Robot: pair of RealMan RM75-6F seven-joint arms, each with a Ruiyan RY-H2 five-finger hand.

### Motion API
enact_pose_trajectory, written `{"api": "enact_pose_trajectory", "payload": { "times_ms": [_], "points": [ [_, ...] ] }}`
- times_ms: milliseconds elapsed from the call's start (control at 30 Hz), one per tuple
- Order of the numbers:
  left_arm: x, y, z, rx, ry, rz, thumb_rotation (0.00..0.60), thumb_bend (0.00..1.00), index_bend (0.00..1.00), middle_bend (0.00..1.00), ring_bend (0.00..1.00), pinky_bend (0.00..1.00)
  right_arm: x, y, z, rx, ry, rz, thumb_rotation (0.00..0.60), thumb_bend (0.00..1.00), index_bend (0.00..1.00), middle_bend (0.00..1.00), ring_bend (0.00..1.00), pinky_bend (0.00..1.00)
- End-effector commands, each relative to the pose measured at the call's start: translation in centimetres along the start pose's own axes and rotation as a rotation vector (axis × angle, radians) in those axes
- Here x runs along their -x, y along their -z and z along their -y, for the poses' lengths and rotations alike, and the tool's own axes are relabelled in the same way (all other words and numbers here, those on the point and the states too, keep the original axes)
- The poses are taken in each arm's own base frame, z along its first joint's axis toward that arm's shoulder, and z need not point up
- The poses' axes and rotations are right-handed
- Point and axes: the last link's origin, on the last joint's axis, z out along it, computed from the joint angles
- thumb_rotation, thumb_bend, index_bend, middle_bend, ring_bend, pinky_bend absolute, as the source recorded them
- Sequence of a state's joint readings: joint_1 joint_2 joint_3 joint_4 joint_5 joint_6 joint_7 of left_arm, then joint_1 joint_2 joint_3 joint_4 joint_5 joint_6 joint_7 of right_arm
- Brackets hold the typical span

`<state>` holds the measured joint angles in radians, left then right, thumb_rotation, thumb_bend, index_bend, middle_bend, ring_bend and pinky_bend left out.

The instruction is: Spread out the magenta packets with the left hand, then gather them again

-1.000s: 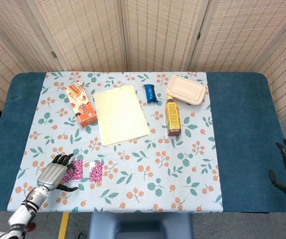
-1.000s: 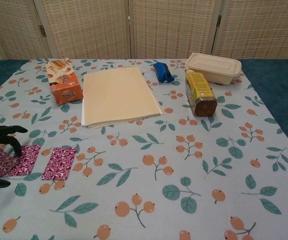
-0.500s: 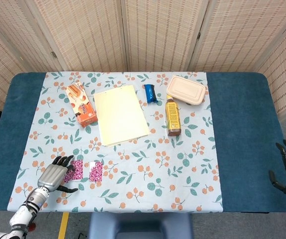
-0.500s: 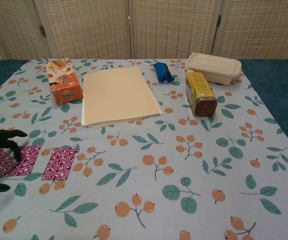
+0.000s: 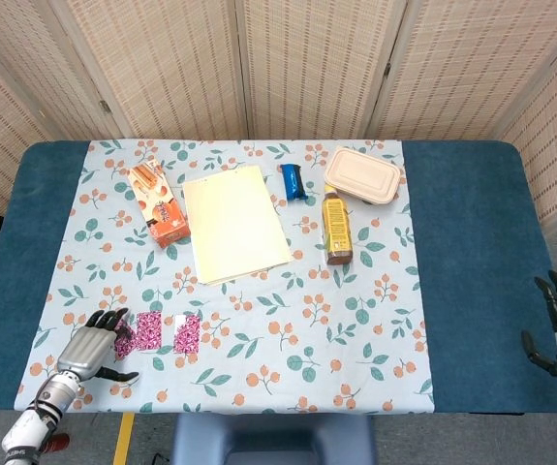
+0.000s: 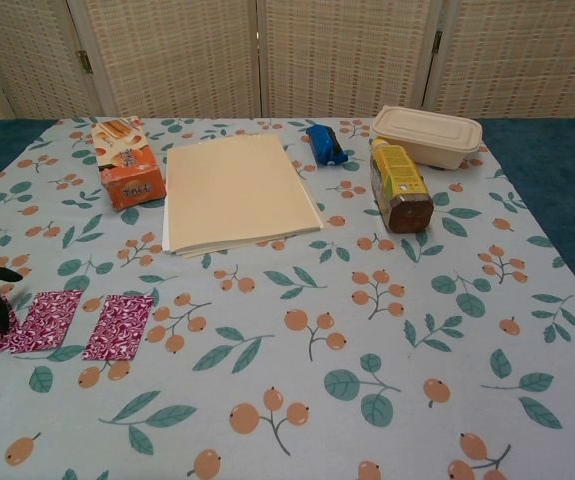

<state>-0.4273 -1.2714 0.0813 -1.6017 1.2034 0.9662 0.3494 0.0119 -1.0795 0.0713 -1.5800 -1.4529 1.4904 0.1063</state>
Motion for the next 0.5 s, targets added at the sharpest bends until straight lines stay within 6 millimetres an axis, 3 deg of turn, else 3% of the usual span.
{"api": "enact_pose_trajectory", "payload": {
  "times_ms": [33,267,500],
  "points": [
    [0.1,0.4,0.5,-0.015,0.005,0.004,0.318,0.1,0.32,0.0,0.0,0.0,0.0,0.0,0.1,-0.001,0.0,0.0,0.6,0.46,0.0,0.0,0.0,0.0],
    [0.2,1.2,1.5,-0.042,0.02,-0.001,0.317,0.1,0.32,0.0,0.0,0.0,0.1,0.0,0.3,-0.009,-0.001,0.001,0.6,0.46,0.0,0.0,0.0,0.0],
    [-0.6,0.3,-0.1,0.011,0.017,-0.033,0.316,0.1,0.32,0.0,0.0,0.0,0.1,0.2,0.1,-0.005,-0.005,-0.001,0.6,0.46,0.0,0.0,0.0,0.0]
  ]
}}
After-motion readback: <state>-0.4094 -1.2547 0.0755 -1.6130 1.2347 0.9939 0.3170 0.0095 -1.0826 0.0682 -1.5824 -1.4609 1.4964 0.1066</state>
